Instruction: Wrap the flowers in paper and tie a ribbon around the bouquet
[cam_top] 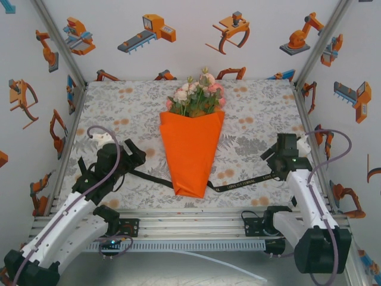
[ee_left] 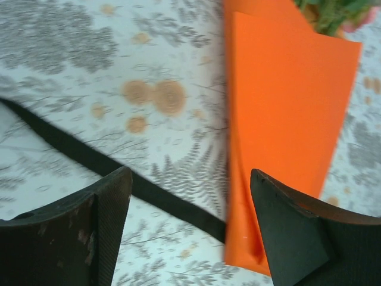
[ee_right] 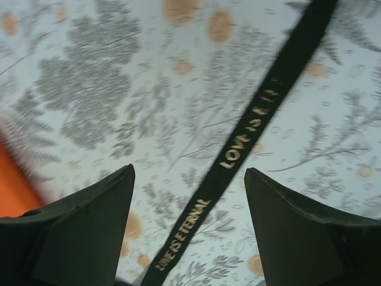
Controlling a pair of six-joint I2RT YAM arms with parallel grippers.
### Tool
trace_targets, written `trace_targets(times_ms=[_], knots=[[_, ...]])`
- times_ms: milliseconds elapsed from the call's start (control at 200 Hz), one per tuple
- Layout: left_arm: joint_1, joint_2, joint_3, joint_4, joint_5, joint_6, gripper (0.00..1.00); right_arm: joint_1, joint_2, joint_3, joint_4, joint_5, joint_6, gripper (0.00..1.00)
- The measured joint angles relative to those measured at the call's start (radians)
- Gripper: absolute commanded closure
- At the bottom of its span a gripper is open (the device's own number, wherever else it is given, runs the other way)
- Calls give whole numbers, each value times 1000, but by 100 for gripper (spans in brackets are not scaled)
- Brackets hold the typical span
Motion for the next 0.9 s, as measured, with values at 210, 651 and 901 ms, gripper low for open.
trace_targets(times_ms=[210,651,901], knots=[[1,-97,-72,-97,-101,-4,17,-86,168,0,5,2,-40,31],[8,-139,-102,-130,-184,-4,9,-88,355,-3,100,-6,-38,46],[14,-158,-107,-138,-206,-25,4,-91,376,-11,181,-1,-26,81]])
